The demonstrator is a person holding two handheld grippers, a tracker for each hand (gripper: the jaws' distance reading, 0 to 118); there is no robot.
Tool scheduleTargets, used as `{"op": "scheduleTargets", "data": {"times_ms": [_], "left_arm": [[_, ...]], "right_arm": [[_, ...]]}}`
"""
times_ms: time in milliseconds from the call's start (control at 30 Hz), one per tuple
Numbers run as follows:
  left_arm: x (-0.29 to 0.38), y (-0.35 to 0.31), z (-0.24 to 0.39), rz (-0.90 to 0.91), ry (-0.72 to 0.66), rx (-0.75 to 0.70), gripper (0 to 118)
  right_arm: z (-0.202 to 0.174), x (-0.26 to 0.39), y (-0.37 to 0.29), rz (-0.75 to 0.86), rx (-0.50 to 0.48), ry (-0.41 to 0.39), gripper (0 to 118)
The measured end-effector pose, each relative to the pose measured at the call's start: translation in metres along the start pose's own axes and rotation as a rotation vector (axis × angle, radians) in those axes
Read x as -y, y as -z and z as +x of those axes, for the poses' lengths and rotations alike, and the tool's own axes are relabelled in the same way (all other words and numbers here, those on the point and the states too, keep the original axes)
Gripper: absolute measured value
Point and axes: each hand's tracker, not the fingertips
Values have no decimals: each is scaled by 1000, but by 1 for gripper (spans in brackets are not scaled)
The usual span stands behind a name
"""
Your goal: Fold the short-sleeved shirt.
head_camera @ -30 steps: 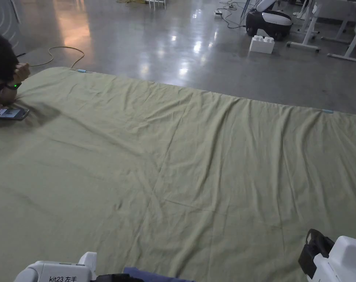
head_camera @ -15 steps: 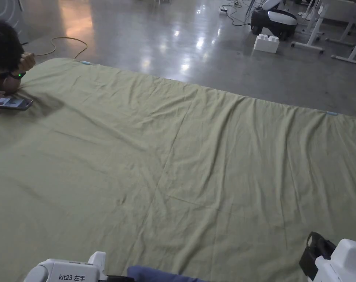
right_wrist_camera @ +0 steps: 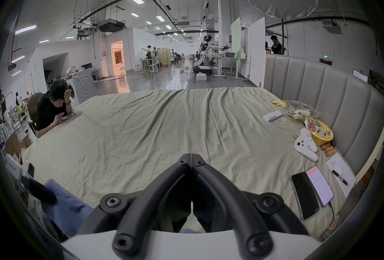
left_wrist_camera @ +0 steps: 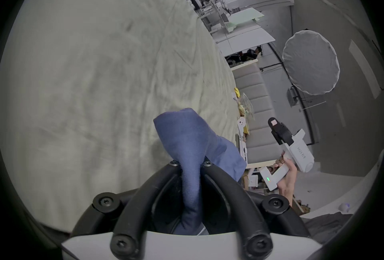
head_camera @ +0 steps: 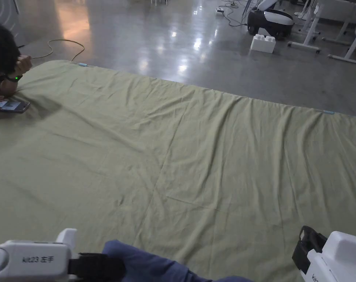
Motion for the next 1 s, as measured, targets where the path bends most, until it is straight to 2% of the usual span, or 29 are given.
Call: {"op": "scheduleTargets", "data": {"times_ms": [167, 333, 600, 1000], "left_arm": [[-20, -66, 36, 49, 33, -226, 11], [-19, -75, 79, 57, 93, -346, 11], [-6, -34, 147, 29, 145, -402, 11], [4, 58, 208, -103, 228, -440, 11]], "right_arm": [[2, -3, 1, 10, -12, 2, 1], [3, -1, 5, 8, -27, 11, 1], [9, 3, 5, 5, -32, 30, 1], [29, 13, 4, -9, -3, 72, 1]]}}
